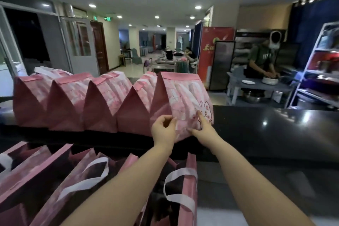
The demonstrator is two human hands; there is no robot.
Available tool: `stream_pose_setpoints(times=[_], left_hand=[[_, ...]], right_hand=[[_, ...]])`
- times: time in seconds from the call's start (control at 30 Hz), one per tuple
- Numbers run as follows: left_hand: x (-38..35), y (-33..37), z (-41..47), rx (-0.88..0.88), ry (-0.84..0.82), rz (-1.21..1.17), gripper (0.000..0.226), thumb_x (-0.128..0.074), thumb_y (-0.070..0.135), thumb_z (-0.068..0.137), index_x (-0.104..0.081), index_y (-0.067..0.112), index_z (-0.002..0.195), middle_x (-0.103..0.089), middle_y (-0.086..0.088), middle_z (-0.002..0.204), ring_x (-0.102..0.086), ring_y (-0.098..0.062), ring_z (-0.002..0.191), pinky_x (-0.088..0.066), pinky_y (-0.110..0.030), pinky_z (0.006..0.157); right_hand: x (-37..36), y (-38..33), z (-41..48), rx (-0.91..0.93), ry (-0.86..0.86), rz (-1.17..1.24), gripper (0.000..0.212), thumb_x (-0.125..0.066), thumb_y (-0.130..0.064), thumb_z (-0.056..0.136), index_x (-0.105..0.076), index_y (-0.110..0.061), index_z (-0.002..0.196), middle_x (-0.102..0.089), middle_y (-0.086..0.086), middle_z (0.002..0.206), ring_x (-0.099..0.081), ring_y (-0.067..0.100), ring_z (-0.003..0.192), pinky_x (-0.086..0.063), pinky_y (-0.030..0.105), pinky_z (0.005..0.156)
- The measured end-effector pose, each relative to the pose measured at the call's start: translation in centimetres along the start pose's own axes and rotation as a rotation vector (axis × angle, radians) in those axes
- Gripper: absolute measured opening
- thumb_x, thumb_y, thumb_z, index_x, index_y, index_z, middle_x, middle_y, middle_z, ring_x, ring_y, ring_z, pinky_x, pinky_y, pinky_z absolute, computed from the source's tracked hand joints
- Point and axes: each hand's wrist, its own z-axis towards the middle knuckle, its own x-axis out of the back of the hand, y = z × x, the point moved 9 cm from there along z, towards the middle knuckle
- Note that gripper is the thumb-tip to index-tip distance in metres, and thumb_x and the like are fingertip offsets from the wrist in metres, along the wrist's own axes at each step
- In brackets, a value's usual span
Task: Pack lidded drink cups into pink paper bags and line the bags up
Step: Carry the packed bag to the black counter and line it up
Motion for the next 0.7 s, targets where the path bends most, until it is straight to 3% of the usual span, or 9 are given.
stream_pose_setpoints(times=[0.07,0.1,0.2,0.27,0.4,0.47,0.53,0.63,0.7], left_hand=[[-1.2,-2.1,-0.5,0.044,-0.131,0.056,0.014,-0.075,0.015,0.084,-0.067,0.021,0.075,-0.067,0.006,0.072,-0.060,-0.007,0.068,-0.053,-0.025,0.070],[-1.5,-2.8,-0.7,0.050,-0.192,0.081,0.010,-0.076,0.015,0.083,-0.069,0.018,0.077,-0.069,0.003,0.075,-0.061,-0.008,0.069,-0.053,-0.028,0.073],[-1.9,-3.2,-0.6,0.007,-0.337,0.142,0.015,-0.079,0.013,0.080,-0.073,0.010,0.093,-0.073,-0.002,0.089,-0.068,-0.012,0.084,-0.055,-0.031,0.085],[-1.7,-2.7,-0.3,-0.036,-0.395,0.156,0.023,-0.078,0.014,0.081,-0.072,0.009,0.102,-0.073,-0.001,0.096,-0.068,-0.013,0.093,-0.055,-0.034,0.091],[1.5,-0.4,1.4,-0.224,-0.229,0.233,0.026,-0.076,0.016,0.082,-0.066,0.021,0.105,-0.061,0.012,0.101,-0.060,-0.011,0.098,-0.051,-0.034,0.092],[3.6,0.2,3.0,-0.281,-0.086,0.281,0.037,-0.075,0.011,0.079,-0.061,0.019,0.112,-0.053,0.008,0.107,-0.055,-0.018,0.105,-0.047,-0.038,0.096],[4.3,-0.6,4.8,-0.213,-0.092,0.270,0.051,-0.075,0.008,0.078,-0.055,0.015,0.124,-0.054,0.002,0.115,-0.055,-0.020,0.110,-0.047,-0.034,0.098],[2.7,-2.2,5.9,-0.135,-0.318,0.299,0.066,-0.076,0.010,0.080,-0.047,0.019,0.139,-0.057,0.010,0.117,-0.059,-0.004,0.104,-0.043,-0.007,0.087],[2.1,-2.8,6.1,-0.180,-0.391,0.421,0.055,-0.077,0.014,0.078,-0.056,0.020,0.128,-0.062,0.011,0.112,-0.062,-0.010,0.103,-0.048,-0.021,0.089]], right_hand=[[-1.3,1.5,-0.9,-0.064,-0.022,0.105,0.088,-0.064,-0.016,0.090,-0.008,-0.039,0.154,-0.027,0.001,0.157,-0.050,0.019,0.124,-0.046,0.018,0.080],[-1.5,2.0,-1.2,-0.075,-0.002,0.113,0.087,-0.064,-0.015,0.089,-0.010,-0.038,0.154,-0.028,0.001,0.157,-0.051,0.017,0.121,-0.045,0.017,0.077],[-1.4,2.8,-1.5,-0.090,0.061,0.175,0.084,-0.067,-0.017,0.087,-0.018,-0.035,0.153,-0.030,-0.001,0.156,-0.041,0.019,0.133,-0.039,0.025,0.091],[-1.5,3.1,-1.5,-0.107,0.074,0.252,0.087,-0.072,-0.019,0.085,-0.020,-0.033,0.153,-0.032,0.000,0.154,-0.041,0.016,0.129,-0.038,0.027,0.093],[-2.3,2.5,-1.2,-0.156,0.096,0.423,0.088,-0.072,-0.020,0.083,-0.020,-0.035,0.152,-0.033,0.000,0.154,-0.043,0.019,0.131,-0.040,0.038,0.102],[-2.6,1.7,-1.3,-0.172,0.112,0.463,0.088,-0.074,-0.035,0.080,-0.022,-0.037,0.151,-0.032,0.000,0.155,-0.041,0.024,0.133,-0.038,0.045,0.104],[-2.9,0.9,-1.6,-0.169,0.129,0.423,0.102,-0.079,-0.053,0.066,-0.022,-0.038,0.150,-0.029,0.001,0.155,-0.040,0.027,0.134,-0.037,0.052,0.106],[-3.4,0.0,-2.3,-0.143,0.184,0.117,0.113,-0.084,-0.053,0.062,-0.015,-0.034,0.150,-0.019,0.004,0.156,-0.036,0.030,0.136,-0.037,0.048,0.107],[-3.6,0.0,-2.7,-0.124,0.266,-0.082,0.102,-0.081,-0.044,0.072,-0.014,-0.031,0.149,-0.015,0.010,0.151,-0.042,0.032,0.126,-0.042,0.044,0.102]])
